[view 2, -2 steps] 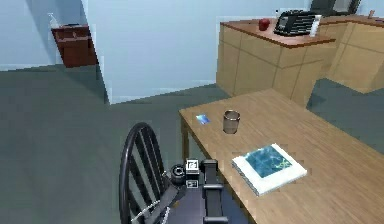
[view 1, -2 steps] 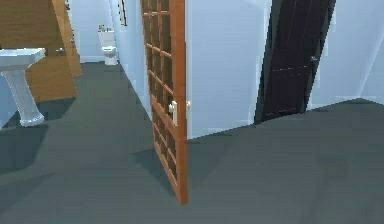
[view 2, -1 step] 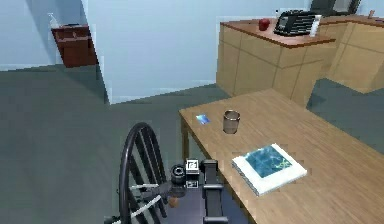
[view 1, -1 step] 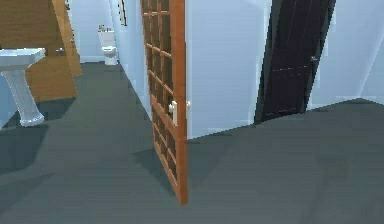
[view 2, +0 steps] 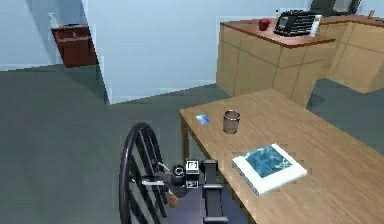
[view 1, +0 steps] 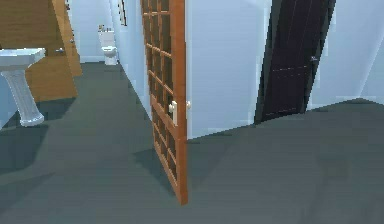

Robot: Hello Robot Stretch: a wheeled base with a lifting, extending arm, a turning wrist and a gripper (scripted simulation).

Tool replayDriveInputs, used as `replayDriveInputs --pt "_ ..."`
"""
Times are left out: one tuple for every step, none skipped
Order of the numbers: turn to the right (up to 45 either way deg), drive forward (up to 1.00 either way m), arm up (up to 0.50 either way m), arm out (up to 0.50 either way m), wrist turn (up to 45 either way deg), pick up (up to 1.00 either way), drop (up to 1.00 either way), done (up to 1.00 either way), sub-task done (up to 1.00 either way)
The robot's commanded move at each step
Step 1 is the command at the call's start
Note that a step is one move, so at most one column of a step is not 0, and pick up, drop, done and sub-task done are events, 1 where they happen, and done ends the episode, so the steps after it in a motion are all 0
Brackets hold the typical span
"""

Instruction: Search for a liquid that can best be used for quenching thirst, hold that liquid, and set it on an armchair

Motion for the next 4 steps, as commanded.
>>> replayDriveInputs --pt "0.0 0.0 0.0 0.0 30.0 0.0 0.0 0.0 0.0" --pt "0.0 0.0 -0.3 0.0 0.0 0.0 0.0 0.0 0.0" --pt "0.0 0.0 0.0 0.0 0.0 1.0 0.0 0.0 0.0" --pt "0.0 0.0 0.1 0.0 0.0 0.0 0.0 0.0 0.0"
